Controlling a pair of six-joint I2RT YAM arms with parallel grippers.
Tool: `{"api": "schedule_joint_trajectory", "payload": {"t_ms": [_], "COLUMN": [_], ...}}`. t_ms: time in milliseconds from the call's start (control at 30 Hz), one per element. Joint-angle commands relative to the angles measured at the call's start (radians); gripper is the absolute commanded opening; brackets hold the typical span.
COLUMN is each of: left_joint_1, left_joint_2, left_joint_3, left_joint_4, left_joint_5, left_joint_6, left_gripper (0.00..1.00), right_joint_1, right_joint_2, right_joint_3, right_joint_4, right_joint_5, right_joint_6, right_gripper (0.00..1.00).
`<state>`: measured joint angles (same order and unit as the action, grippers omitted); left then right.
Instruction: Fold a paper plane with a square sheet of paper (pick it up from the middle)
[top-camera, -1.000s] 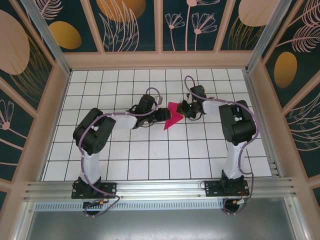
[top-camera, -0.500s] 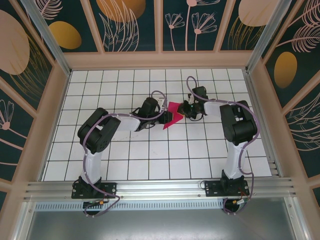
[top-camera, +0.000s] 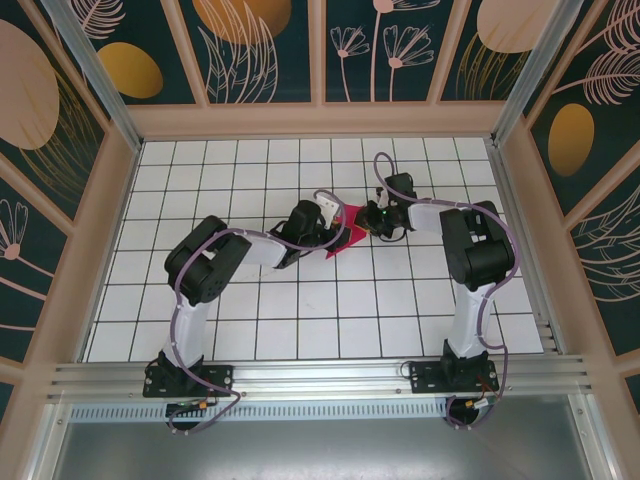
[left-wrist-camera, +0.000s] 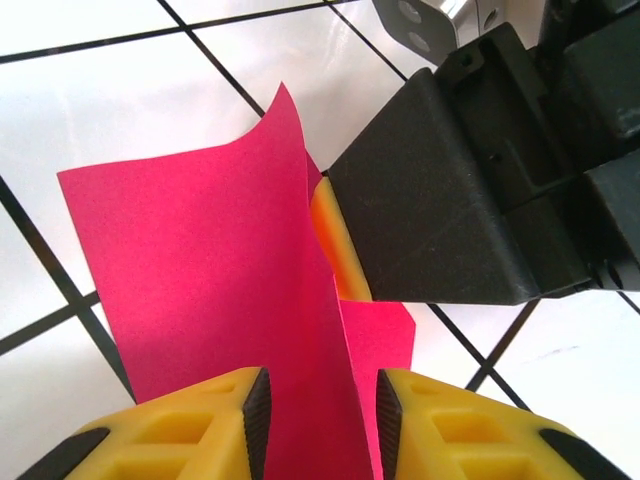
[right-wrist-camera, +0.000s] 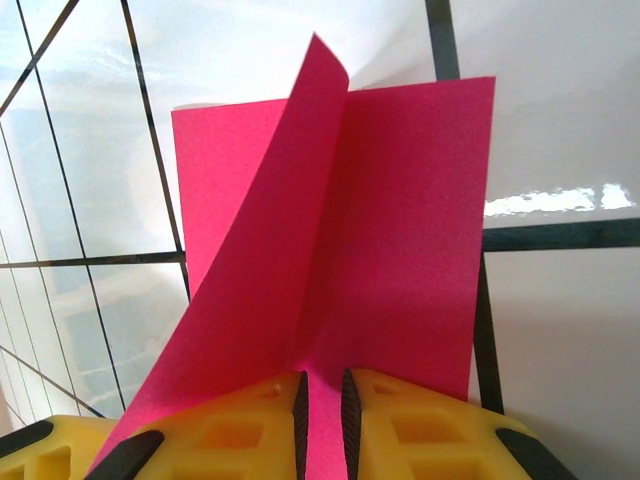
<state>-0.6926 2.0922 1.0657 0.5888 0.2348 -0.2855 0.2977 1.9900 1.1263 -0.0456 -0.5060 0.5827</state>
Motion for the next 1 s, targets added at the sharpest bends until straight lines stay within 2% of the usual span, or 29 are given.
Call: {"api": "schedule_joint_trajectory", "payload": {"t_ms": [0,367,567,967], "left_joint_1": [-0.005,-0.013,-0.013,-0.028], "left_joint_2": [0.038,0.063,0.066,0.077], "left_joint_3": [-0.005,-0.009,-0.020,-0.071], "left_joint_4": [0.045,0.075,0.097,0.172], "left_joint_5": [-0.014,0.018,0.041,-0.040], "left_joint_6": [0.049,0.055,0.046,0.091], "left_gripper": [0.36,0.32,0.37,0.31], "right_joint_1": [-0.006,-0.010,-0.013,-0.017], "right_joint_2": [0.019,0.020,0.020,0.026], "right_joint_3": [-0.051,-0.056,-0.058,-0.066], "right_joint_4": [-0.096,-0.092,-0.088,-0.082], "right_joint_5": [0.023,0.020,0.019,0.015], "right_joint_6": [0.002,0.005,0.009,0.017], "right_gripper": [0.21,0.22,0.22,0.22]}}
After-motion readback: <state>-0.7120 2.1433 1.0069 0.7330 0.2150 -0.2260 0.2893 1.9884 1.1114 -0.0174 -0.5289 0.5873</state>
